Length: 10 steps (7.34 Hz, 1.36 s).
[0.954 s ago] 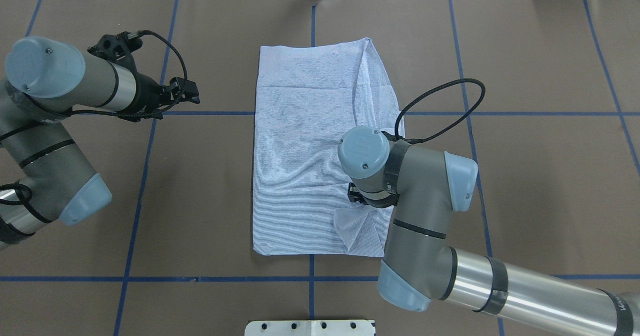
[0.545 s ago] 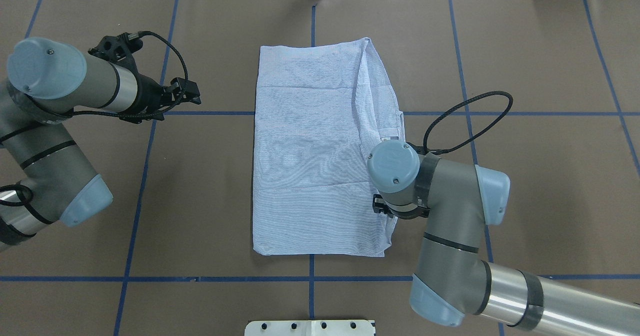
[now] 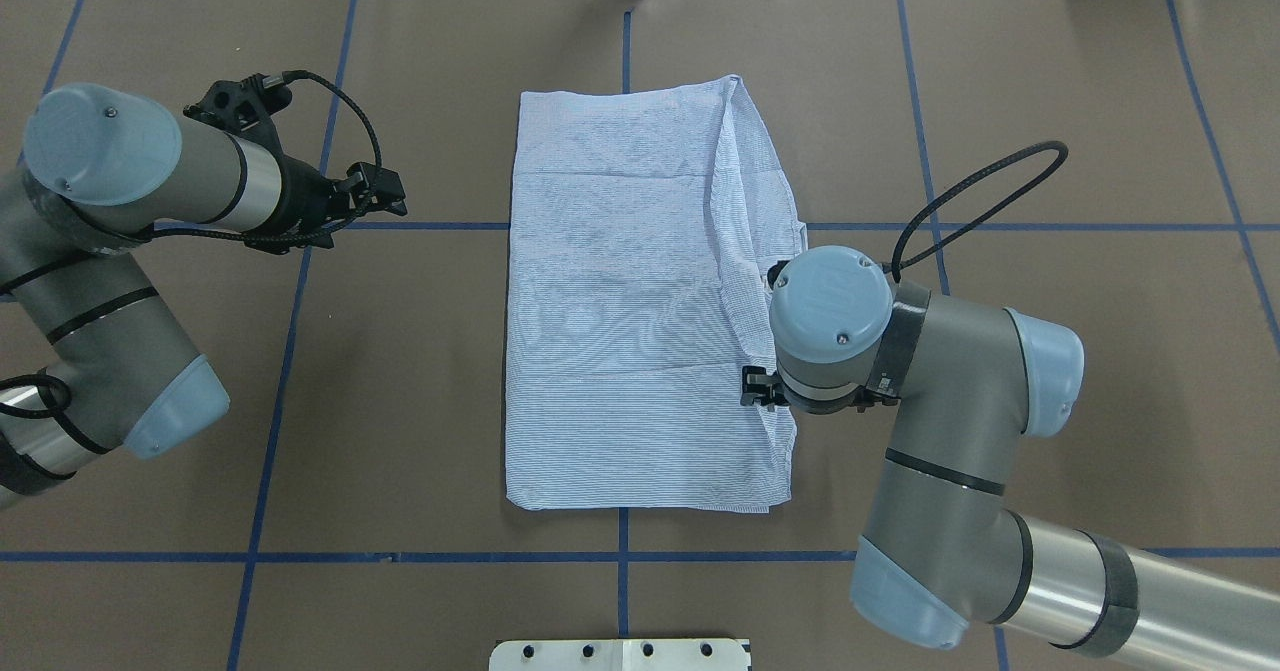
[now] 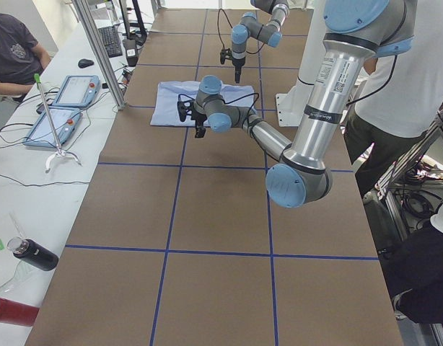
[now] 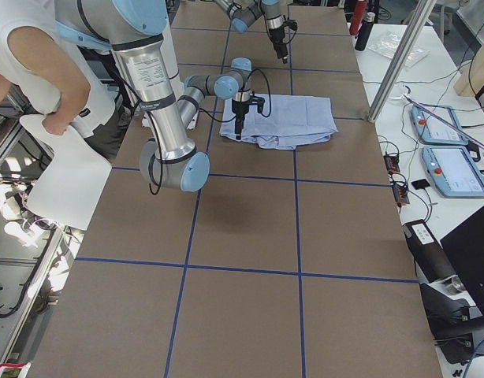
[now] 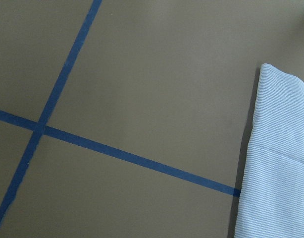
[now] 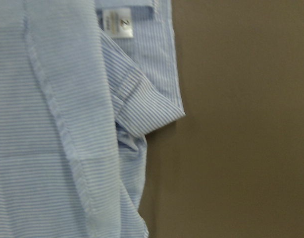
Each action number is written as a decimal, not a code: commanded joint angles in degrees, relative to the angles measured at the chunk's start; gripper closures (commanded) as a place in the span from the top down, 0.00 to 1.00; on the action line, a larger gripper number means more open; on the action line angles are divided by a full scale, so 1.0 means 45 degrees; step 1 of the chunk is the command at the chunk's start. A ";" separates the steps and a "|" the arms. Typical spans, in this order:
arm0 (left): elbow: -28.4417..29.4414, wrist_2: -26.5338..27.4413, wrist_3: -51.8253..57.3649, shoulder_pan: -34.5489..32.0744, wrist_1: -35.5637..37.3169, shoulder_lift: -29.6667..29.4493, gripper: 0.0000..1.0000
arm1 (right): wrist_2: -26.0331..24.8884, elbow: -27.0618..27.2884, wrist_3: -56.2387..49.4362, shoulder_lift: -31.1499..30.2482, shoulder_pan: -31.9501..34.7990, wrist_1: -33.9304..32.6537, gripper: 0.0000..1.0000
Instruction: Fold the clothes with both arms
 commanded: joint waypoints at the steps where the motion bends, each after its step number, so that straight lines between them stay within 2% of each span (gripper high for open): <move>1: 0.0041 0.0000 0.0025 0.0001 -0.0015 0.0004 1.00 | -0.0070 -0.1227 -0.1164 0.0333 0.0333 0.2109 1.00; 2: 0.0099 0.0000 0.0025 0.0001 -0.0035 0.0004 1.00 | -0.0090 -0.1602 -0.1418 0.0373 0.0314 0.2776 1.00; 4: 0.0080 -0.0020 -0.0014 0.0001 -0.0054 0.0004 1.00 | -0.0149 -0.2403 -0.1538 0.0373 0.0236 0.2802 1.00; 6: 0.0080 -0.0020 -0.0014 0.0001 -0.0054 -0.0016 1.00 | -0.0149 -0.2621 -0.1577 0.0354 0.0313 0.2724 1.00; 10: 0.0100 -0.0020 -0.0053 0.0098 -0.0054 -0.0035 1.00 | 0.0162 -0.3071 -0.2025 0.0179 0.1522 0.2665 1.00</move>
